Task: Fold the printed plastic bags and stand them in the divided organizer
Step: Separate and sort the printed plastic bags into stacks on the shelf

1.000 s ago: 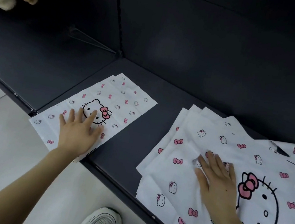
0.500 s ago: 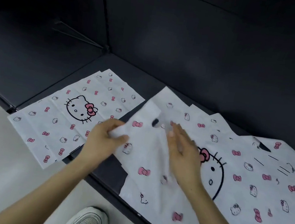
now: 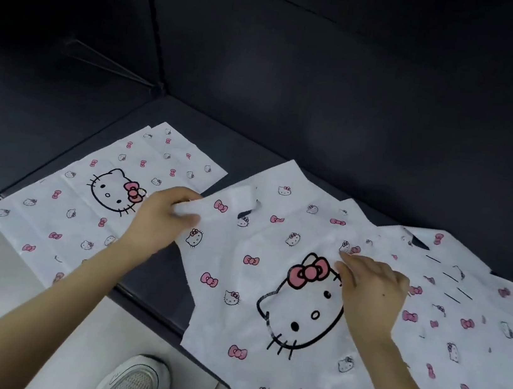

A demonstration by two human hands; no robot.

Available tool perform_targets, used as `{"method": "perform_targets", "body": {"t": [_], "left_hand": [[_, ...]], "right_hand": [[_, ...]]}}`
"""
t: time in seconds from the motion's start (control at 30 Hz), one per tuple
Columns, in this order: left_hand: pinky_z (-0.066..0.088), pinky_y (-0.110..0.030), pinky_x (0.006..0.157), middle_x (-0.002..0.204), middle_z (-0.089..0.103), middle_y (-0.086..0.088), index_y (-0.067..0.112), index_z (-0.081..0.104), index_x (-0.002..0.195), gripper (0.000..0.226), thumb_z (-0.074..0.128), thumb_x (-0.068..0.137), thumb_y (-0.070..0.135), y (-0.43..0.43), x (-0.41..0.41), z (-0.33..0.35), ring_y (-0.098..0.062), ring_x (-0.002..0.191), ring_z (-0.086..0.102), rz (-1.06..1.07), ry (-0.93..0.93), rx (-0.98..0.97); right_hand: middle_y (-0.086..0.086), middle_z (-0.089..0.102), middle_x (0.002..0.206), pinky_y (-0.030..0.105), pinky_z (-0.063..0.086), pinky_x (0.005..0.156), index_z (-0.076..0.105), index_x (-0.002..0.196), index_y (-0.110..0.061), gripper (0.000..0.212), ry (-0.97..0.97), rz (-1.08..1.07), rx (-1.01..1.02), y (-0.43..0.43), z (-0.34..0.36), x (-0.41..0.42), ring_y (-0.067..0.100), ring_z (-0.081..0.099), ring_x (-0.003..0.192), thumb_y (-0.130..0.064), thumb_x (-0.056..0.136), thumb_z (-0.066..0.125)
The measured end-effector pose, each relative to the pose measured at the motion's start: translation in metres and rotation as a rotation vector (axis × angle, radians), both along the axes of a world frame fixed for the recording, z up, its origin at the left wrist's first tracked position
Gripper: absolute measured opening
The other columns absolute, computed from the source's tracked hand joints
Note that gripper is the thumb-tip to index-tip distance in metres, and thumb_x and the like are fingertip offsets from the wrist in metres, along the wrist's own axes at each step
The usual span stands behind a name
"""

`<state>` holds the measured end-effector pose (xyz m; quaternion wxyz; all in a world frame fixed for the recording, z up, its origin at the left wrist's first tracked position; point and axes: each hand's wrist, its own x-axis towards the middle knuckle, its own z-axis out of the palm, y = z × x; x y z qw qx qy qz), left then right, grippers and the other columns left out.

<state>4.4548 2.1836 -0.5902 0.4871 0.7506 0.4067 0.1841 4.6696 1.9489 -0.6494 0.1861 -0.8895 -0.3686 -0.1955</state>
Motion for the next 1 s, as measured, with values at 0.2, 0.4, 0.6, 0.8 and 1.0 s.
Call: {"method": "perform_targets", "body": {"t": [0.2,0.4,0.6,0.8,1.0], "left_hand": [[0.042,-0.006,0.071,0.093,0.069,0.011,0.019,0.068,0.094,0.015,0.063,0.089,0.006,-0.038,0.019,0.045,0.005,0.086,0.059,-0.289,0.068,0.133],[0.046,-0.016,0.059,0.093,0.068,0.006,0.021,0.067,0.091,0.006,0.066,0.089,0.016,-0.1,0.053,0.095,-0.01,0.079,0.06,-0.472,0.052,0.111],[0.041,-0.012,0.066,0.087,0.064,0.011,0.029,0.058,0.087,0.014,0.067,0.088,0.017,-0.211,0.118,0.106,-0.01,0.078,0.057,-0.714,0.115,0.233],[0.045,-0.029,0.067,0.088,0.068,-0.004,0.017,0.065,0.091,0.004,0.066,0.088,0.015,-0.333,0.19,0.085,-0.023,0.081,0.062,-0.704,-0.003,0.1],[0.043,-0.013,0.064,0.086,0.062,0.004,0.016,0.058,0.088,0.012,0.062,0.088,0.005,-0.419,0.253,0.052,-0.014,0.079,0.059,-0.52,-0.124,-0.201]], "right_hand": [[-0.004,0.075,0.084,0.03,0.032,0.074,0.077,0.091,-0.019,0.028,-0.104,-0.023,0.1,-0.058,0.057,-0.006,0.021,0.067,0.069,-0.033,0.087,0.053],[-0.003,0.075,0.082,0.032,0.027,0.072,0.078,0.089,-0.019,0.029,-0.161,-0.197,0.086,-0.151,0.115,-0.01,0.025,0.065,0.07,-0.032,0.087,0.052],[-0.003,0.075,0.085,0.034,0.026,0.074,0.078,0.09,-0.019,0.018,-0.133,-0.442,0.045,-0.281,0.137,0.003,0.025,0.065,0.076,-0.023,0.081,0.063],[0.001,0.075,0.084,0.036,0.031,0.076,0.078,0.088,-0.015,0.019,-0.216,-0.554,0.006,-0.377,0.159,0.057,0.027,0.064,0.072,-0.02,0.08,0.061],[0.02,0.069,0.105,0.062,0.039,0.091,0.075,0.098,-0.01,0.024,-0.179,-0.659,-0.183,-0.409,0.175,0.156,0.044,0.063,0.096,-0.007,0.074,0.078]]}}
